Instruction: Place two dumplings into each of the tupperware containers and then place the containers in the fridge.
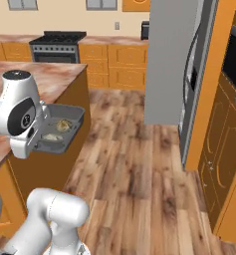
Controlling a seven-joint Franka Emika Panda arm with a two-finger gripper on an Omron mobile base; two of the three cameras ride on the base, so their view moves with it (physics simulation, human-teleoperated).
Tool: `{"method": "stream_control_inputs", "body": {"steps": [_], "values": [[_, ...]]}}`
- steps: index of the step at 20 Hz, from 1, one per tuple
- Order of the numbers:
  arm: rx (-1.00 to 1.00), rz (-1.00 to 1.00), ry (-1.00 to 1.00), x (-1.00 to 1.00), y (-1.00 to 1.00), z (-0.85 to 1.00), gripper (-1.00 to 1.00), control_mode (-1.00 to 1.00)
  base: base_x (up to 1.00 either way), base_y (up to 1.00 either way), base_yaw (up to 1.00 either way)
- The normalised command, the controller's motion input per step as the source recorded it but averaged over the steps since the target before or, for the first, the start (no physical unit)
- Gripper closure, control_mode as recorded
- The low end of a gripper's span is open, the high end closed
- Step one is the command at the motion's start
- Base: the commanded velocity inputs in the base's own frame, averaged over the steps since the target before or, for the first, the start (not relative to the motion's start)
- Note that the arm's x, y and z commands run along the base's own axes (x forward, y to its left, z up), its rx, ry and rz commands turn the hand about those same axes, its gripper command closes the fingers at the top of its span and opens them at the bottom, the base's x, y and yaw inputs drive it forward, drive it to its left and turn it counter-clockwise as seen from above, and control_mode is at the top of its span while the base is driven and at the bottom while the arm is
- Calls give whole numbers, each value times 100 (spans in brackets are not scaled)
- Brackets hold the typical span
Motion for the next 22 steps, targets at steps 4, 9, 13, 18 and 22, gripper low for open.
{"method": "stream_control_inputs", "body": {"steps": [4, 9, 13, 18, 22], "values": [[0, 0, 0, 0, 0, 0, 100, 100, 100, -51, 0], [0, 0, 0, 0, 0, 0, 100, 100, 100, -16, 1], [0, 0, 0, 0, 0, 0, 100, 100, 100, -3, 0], [0, 0, 0, 0, 0, 0, 100, 100, 85, -9, -23], [0, 0, 0, 0, 0, 0, 100, 100, 65, 7, -49]]}}
